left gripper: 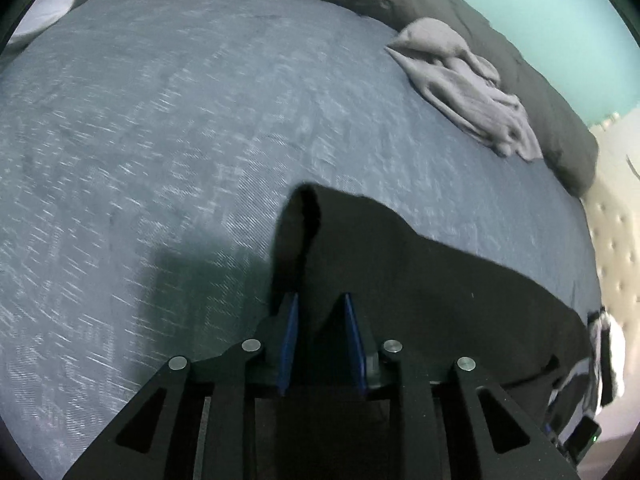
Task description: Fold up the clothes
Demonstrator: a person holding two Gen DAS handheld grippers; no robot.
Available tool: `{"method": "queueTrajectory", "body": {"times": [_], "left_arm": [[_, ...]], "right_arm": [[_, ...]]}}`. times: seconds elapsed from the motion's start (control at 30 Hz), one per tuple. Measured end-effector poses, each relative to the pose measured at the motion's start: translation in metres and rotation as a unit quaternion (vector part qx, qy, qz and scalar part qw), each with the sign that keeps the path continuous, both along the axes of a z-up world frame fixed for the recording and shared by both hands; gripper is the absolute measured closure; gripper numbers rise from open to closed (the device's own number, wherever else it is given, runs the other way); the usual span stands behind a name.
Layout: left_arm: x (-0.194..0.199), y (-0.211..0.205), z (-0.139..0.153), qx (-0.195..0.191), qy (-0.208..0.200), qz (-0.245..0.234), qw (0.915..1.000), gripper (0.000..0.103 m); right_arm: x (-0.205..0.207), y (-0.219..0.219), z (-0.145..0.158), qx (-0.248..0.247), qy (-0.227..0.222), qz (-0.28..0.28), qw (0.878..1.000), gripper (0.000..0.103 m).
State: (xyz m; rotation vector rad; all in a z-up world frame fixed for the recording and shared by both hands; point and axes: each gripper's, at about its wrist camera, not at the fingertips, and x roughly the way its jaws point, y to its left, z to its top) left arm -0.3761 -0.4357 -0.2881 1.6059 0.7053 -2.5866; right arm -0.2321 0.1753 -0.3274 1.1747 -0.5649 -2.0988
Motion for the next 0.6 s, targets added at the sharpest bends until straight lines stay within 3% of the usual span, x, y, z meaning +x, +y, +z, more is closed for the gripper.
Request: {"method": "queueTrajectory", "body": {"times": [0.1, 0.17, 0.27, 0.5, 0.6], "left_arm": [[0.003, 0.001, -0.002, -0.007, 0.002, -0.002, 1.0000, 0.082], [0.002, 0.003, 0.002, -0.019, 0.006, -0.003, 0.9998, 0.094], [0.002, 0.002, 0.015, -0.030, 0.021, 0.003, 0.9993, 0.099], [-0.008, -0.009, 0.044, -0.052, 0.056, 0.050, 0.9958, 0.101], [-0.014, -0.012, 0.044, -0.066, 0.049, 0.067, 0.9944, 0.100]], "right_arm": [[0.000, 0.000, 0.000, 0.002, 0.000, 0.000, 1.000, 0.055], [0.000, 0.000, -0.001, 0.002, -0.001, 0.000, 1.000, 0.055], [0.000, 0.000, -0.002, 0.001, -0.002, 0.000, 1.000, 0.055], [0.000, 0.002, -0.002, -0.001, -0.003, 0.000, 1.000, 0.055], [0.000, 0.002, -0.002, -0.002, -0.004, 0.001, 1.000, 0.055]]}}
